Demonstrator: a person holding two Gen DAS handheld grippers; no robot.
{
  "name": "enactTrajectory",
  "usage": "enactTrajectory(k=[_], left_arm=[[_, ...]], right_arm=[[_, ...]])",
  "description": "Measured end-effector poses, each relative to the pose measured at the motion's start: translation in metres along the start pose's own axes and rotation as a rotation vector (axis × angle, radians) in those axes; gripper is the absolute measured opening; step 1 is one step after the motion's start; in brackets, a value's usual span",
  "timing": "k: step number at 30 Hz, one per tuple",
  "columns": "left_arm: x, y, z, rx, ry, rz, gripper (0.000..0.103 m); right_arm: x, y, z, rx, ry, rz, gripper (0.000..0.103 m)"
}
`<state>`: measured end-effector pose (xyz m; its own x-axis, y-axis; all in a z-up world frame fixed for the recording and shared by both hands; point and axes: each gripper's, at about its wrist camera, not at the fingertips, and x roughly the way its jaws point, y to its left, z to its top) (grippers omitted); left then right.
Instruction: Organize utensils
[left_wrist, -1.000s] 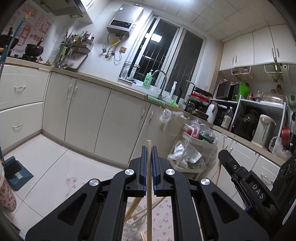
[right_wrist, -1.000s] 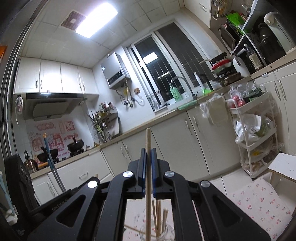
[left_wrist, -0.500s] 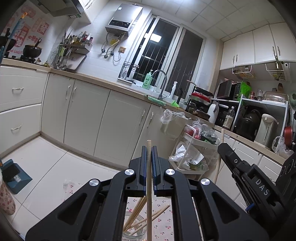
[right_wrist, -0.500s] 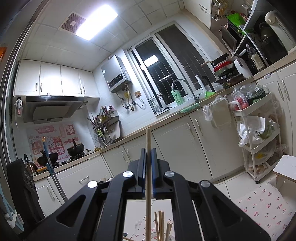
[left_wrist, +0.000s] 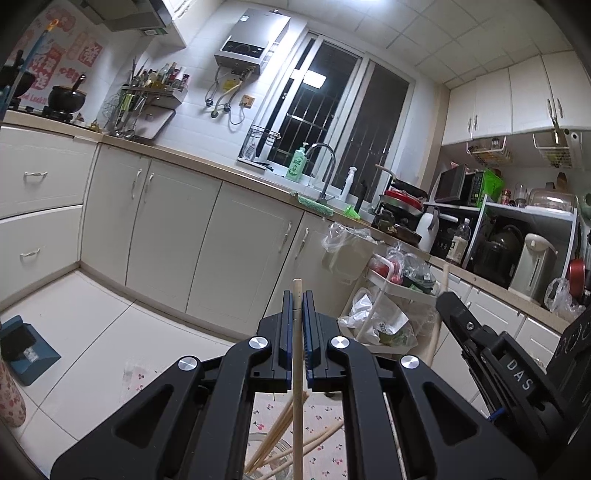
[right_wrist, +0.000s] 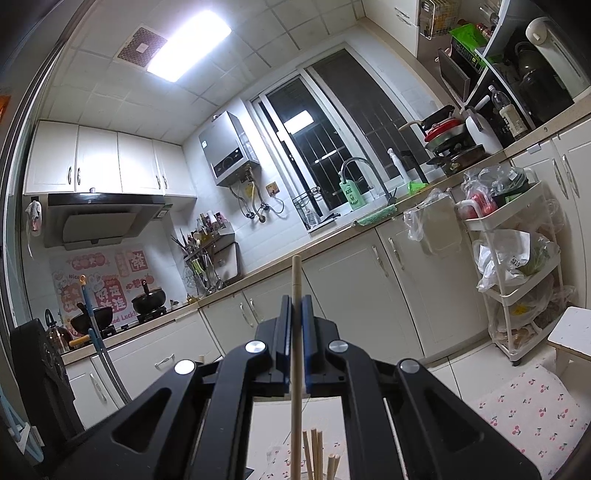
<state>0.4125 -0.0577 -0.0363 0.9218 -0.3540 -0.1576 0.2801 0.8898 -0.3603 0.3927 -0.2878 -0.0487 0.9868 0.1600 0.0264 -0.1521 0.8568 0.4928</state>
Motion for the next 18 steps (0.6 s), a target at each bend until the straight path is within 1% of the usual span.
enactTrajectory(k=[10,18], left_arm=[[0.008,0.017,0.001,-0.029,-0.032,0.01,0.005],[0.011,0.026,-0.003,-0.063,-0.07,0.022,0.005]], right_arm=[[0.009,0.001,-0.007,0.006,-0.009,0.017,0.006],[0.018,-0.005,-0.013,0.015,-0.004,0.009,0.006]])
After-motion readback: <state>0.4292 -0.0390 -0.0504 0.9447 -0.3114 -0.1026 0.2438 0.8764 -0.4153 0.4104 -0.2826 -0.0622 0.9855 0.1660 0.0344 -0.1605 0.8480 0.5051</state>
